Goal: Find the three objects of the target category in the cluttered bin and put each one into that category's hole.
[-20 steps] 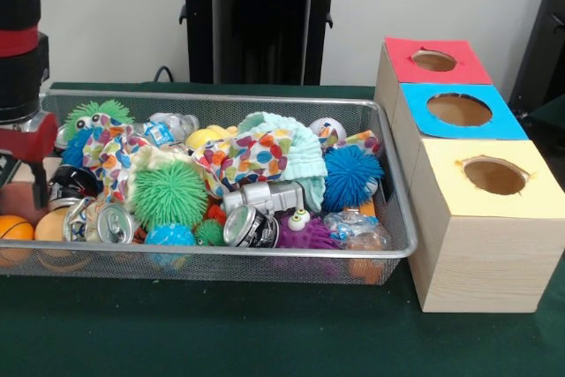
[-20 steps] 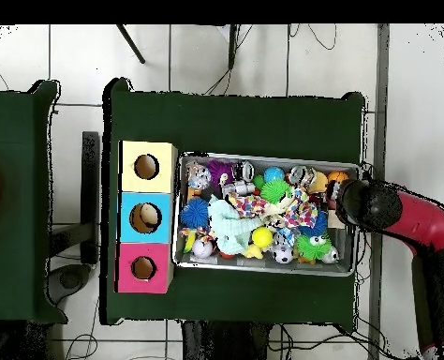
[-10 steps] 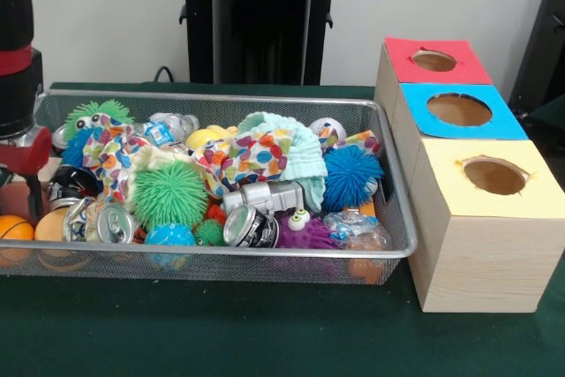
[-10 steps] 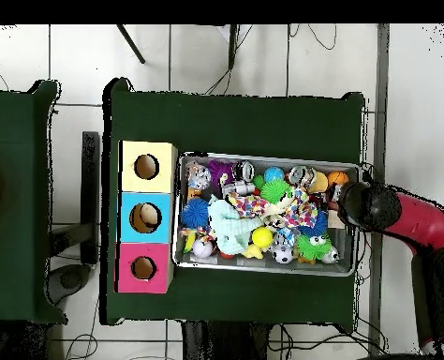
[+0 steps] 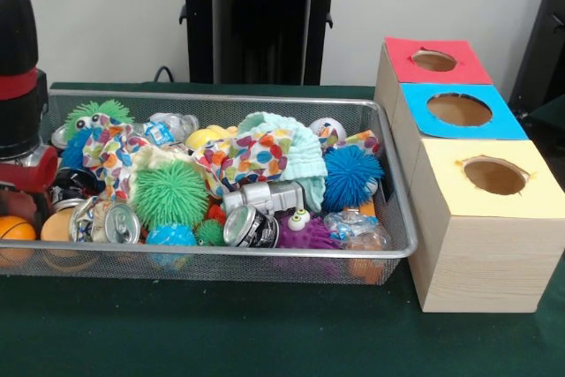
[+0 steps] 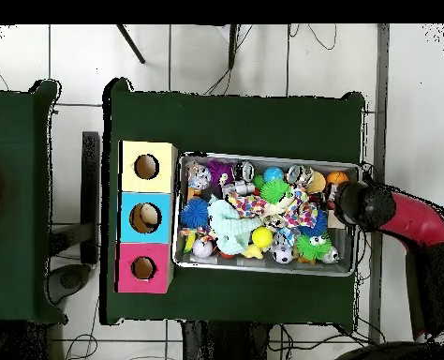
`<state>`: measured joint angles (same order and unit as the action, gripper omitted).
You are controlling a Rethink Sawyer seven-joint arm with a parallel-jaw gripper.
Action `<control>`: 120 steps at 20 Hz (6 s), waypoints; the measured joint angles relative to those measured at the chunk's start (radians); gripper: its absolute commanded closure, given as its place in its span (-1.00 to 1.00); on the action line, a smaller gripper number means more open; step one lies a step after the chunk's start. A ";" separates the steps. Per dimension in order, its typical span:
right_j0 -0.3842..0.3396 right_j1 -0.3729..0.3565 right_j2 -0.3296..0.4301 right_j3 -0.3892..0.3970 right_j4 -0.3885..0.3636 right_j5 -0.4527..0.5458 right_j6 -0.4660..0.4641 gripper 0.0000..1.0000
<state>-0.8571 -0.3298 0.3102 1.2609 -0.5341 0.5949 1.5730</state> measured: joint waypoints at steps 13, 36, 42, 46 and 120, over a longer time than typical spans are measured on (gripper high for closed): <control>-0.018 0.031 0.023 -0.015 0.000 0.000 -0.001 -1.00; 0.072 -0.155 0.008 0.209 0.000 -0.035 0.000 -1.00; 0.175 -0.160 -0.041 0.287 0.000 -0.146 0.001 -1.00; 0.206 -0.160 -0.064 0.308 0.002 -0.191 0.001 -1.00; 0.221 -0.221 -0.019 0.229 0.176 -0.002 0.001 -1.00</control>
<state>-0.6357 -0.5507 0.2914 1.4901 -0.3579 0.5931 1.5738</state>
